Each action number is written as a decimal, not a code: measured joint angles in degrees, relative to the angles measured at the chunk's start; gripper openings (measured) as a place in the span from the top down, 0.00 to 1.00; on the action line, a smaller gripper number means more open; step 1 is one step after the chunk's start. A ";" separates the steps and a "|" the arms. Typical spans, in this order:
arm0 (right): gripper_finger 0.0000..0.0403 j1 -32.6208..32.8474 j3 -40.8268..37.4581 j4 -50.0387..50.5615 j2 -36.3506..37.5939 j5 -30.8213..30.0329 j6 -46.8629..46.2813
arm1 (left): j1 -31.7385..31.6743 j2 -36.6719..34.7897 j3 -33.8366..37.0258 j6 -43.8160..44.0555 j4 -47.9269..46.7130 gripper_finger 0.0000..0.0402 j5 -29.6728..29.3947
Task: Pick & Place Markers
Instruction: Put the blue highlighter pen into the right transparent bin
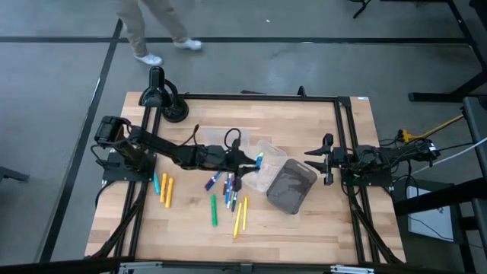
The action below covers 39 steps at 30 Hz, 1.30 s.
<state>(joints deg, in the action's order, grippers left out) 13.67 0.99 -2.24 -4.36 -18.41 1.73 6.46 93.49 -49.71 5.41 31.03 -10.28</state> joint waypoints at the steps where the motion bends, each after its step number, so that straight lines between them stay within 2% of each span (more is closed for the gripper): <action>1: 0.62 -0.02 0.00 0.00 0.00 0.00 0.06 | 0.00 0.00 -1.40 -0.96 -2.45 0.84 -0.74; 8: 0.62 -0.01 0.00 0.00 0.01 0.00 0.07 | -0.47 0.00 -12.54 -2.36 -25.42 0.84 -9.04; 14: 0.62 0.00 0.00 0.00 0.00 0.00 0.05 | -1.92 0.00 -17.76 -2.30 -34.27 0.84 -13.51; 23: 0.62 0.00 0.00 0.00 0.00 0.00 0.09 | -5.08 0.00 -19.68 -1.49 -37.85 0.84 -15.59; 39: 0.62 -0.02 0.00 0.00 0.02 0.00 0.06 | -6.69 0.22 -19.68 -0.16 -37.11 0.84 -11.45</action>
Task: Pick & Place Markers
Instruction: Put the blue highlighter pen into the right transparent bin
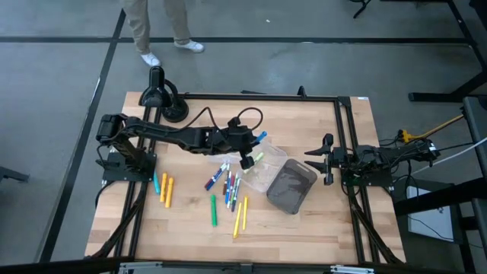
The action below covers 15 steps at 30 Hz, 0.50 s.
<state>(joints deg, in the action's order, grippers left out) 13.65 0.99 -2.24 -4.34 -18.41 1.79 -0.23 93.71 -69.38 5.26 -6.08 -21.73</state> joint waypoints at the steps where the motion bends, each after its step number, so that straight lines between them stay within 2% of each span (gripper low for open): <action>1: 0.62 0.00 0.00 0.00 -0.02 0.00 -0.06 | 0.00 0.00 0.00 0.09 0.09 0.84 0.17; 8: 0.62 0.00 0.00 0.00 0.00 0.00 0.00 | 0.00 2.11 -0.32 1.49 1.79 0.84 3.69; 10: 0.62 0.00 0.00 0.01 -0.01 0.00 0.04 | 0.00 4.53 -2.56 1.50 1.46 0.84 5.25; 15: 0.62 0.00 0.00 0.00 -0.02 0.22 0.06 | 0.02 11.54 -10.75 -1.57 -7.37 0.84 6.84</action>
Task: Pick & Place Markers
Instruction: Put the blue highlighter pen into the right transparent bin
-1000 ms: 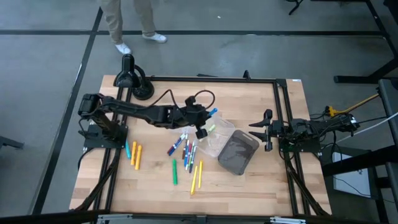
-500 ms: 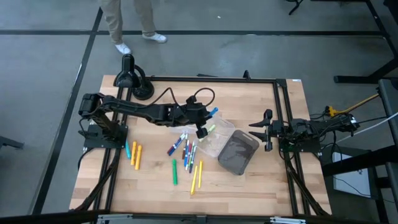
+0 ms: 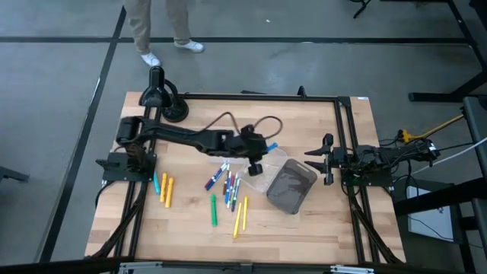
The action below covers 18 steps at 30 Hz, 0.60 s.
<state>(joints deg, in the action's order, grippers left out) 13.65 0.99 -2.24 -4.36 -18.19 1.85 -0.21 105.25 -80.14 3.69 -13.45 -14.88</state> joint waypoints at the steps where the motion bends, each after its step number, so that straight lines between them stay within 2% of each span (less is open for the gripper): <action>1: 0.62 0.00 0.00 0.00 0.00 0.10 -0.10 | -0.02 1.44 -2.20 -0.26 -1.34 0.84 0.32; 10: 0.62 0.00 0.00 0.09 0.00 1.46 -0.08 | -0.33 10.75 -15.97 1.20 -13.79 0.84 2.59; 18: 0.62 0.00 0.00 0.17 0.00 1.83 -0.07 | -0.70 12.50 -18.29 3.64 -16.62 0.84 2.57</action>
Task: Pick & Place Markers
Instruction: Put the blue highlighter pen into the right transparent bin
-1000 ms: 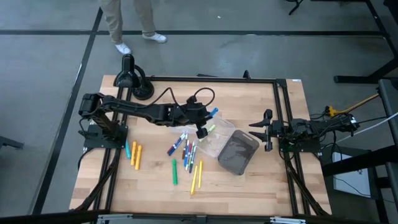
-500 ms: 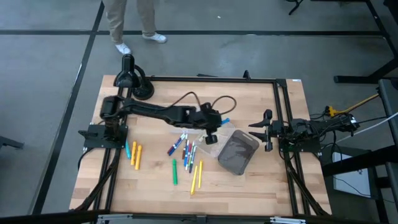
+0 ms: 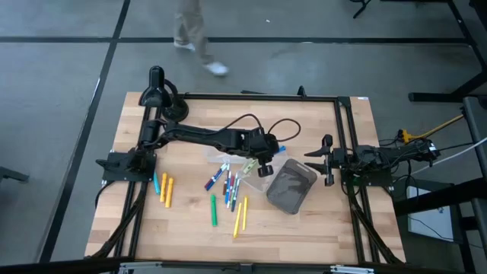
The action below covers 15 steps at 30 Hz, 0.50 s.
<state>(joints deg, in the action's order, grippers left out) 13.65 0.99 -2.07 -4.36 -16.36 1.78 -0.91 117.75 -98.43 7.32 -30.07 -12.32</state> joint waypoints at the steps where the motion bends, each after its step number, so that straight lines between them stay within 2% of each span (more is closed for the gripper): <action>1: 0.62 0.00 0.00 0.00 0.00 0.00 0.00 | -0.02 0.00 0.00 0.67 -0.29 0.84 0.00; 15: 0.62 0.01 0.00 0.00 0.00 -0.02 0.02 | 0.00 0.04 0.07 9.79 -5.01 0.84 0.02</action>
<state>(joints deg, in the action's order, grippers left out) 13.66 0.99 -2.07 -4.36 -16.38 1.80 -0.91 117.80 -98.37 17.11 -35.08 -12.29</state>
